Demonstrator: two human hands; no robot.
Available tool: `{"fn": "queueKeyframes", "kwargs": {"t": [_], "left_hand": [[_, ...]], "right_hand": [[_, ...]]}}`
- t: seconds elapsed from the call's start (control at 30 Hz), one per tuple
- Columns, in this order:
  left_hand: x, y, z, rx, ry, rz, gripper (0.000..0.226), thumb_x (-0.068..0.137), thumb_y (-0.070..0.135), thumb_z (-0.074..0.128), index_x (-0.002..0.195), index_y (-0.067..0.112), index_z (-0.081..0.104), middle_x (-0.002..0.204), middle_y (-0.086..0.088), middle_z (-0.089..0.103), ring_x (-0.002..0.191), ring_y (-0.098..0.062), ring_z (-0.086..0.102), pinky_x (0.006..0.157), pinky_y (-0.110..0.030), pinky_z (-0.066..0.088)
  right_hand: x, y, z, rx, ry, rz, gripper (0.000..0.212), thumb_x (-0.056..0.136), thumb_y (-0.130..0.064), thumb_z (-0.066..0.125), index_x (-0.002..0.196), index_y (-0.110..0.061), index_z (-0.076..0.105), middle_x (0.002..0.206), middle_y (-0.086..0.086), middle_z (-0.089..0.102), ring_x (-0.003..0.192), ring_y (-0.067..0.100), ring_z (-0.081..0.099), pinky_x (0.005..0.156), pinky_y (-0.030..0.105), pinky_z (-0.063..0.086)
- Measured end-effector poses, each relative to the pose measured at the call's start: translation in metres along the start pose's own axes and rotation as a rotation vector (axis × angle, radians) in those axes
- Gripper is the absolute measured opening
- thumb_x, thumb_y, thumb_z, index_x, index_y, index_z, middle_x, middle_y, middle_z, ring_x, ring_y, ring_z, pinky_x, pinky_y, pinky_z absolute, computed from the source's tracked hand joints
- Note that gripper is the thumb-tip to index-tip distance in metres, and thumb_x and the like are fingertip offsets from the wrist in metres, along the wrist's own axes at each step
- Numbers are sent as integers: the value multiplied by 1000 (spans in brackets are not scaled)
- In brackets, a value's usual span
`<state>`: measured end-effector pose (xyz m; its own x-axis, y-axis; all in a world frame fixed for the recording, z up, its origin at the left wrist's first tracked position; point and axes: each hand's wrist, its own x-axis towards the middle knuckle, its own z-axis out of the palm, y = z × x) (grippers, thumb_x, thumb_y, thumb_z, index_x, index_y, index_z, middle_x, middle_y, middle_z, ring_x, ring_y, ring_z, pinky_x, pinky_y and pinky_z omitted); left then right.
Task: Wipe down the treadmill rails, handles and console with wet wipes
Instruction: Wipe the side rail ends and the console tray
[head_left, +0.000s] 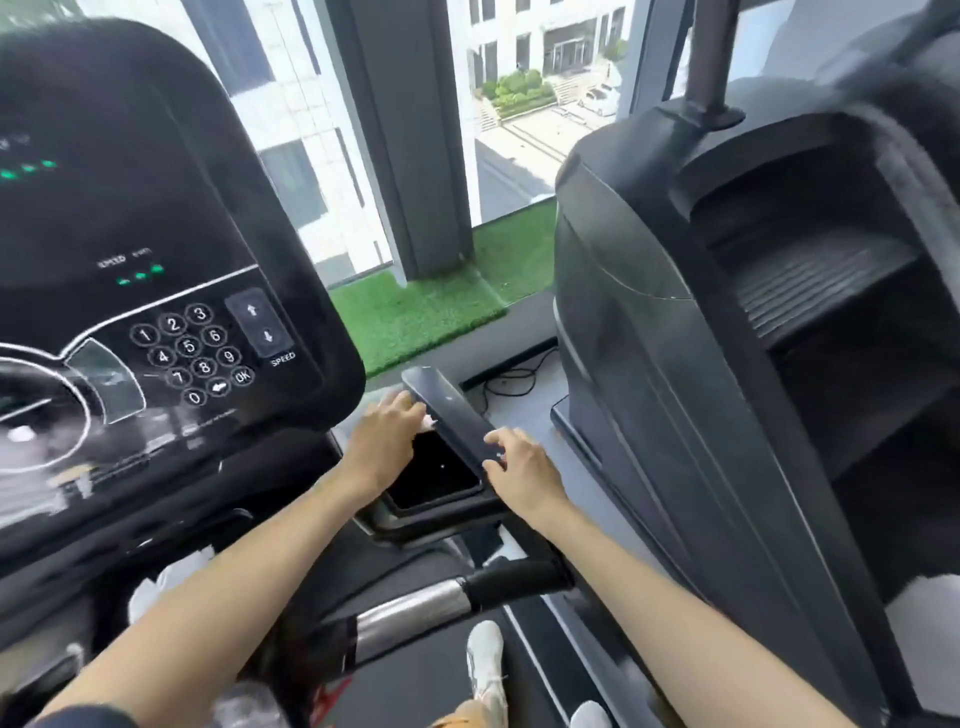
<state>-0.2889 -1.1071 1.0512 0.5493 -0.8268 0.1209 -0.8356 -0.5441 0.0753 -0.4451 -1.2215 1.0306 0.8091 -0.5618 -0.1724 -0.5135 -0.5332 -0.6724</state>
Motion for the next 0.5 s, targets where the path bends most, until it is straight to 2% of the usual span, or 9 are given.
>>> {"fn": "queueKeyframes", "kwargs": {"t": [0.07,0.13,0.17,0.23,0.3,0.33,0.4,0.5], "left_hand": [[8,-15,3,45,-65,13,31,65,-17,58,88,4,63,96,-11,60,99,-33,58,64,-40,50],[10,-27,13,37,-183,-96,28,80,-11,47,97,6,60,105,-8,54,107,-27,51,73,-37,49],[9,-31,17,26,-200,-132,23,84,-8,46,96,7,60,103,-6,54,104,-25,52,73,-36,50],[2,-36,27,91,-215,-47,13,78,-4,60,83,9,61,86,-5,59,88,-24,57,66,-35,51],[-5,-40,37,190,-266,79,23,63,0,78,78,9,63,78,-6,62,76,-24,62,65,-35,54],[-5,-40,39,223,-283,110,28,59,6,83,82,7,66,81,-9,65,77,-26,65,69,-36,55],[4,-41,44,272,-233,150,35,62,24,85,88,3,72,89,-15,70,84,-30,69,75,-36,57],[35,-40,43,397,-163,214,23,73,38,77,78,16,78,86,-17,71,82,-32,70,71,-36,57]], "right_hand": [[19,-9,6,-11,8,11,30,94,-18,50,125,-16,55,126,3,54,113,22,54,89,34,46],[37,-20,14,-40,10,-20,31,94,-15,49,124,-15,56,129,2,55,118,21,50,94,32,42],[46,-25,18,-52,20,-51,32,93,-13,49,123,-13,57,129,2,56,120,21,48,96,31,40],[59,-34,25,-70,45,-109,32,91,-8,49,121,-10,60,130,3,57,123,21,46,99,30,36],[69,-37,33,-98,50,-142,33,90,-4,48,120,-7,60,135,7,54,126,23,44,102,31,33],[73,-36,36,-111,46,-149,35,90,-3,47,123,-7,59,139,9,50,130,24,42,105,32,32],[79,-34,42,-131,26,-156,42,91,-4,46,133,-7,51,149,11,39,137,23,34,110,33,27],[94,-29,45,-140,-25,-189,54,92,-4,44,146,-7,35,156,10,27,143,20,25,113,29,20]]}}
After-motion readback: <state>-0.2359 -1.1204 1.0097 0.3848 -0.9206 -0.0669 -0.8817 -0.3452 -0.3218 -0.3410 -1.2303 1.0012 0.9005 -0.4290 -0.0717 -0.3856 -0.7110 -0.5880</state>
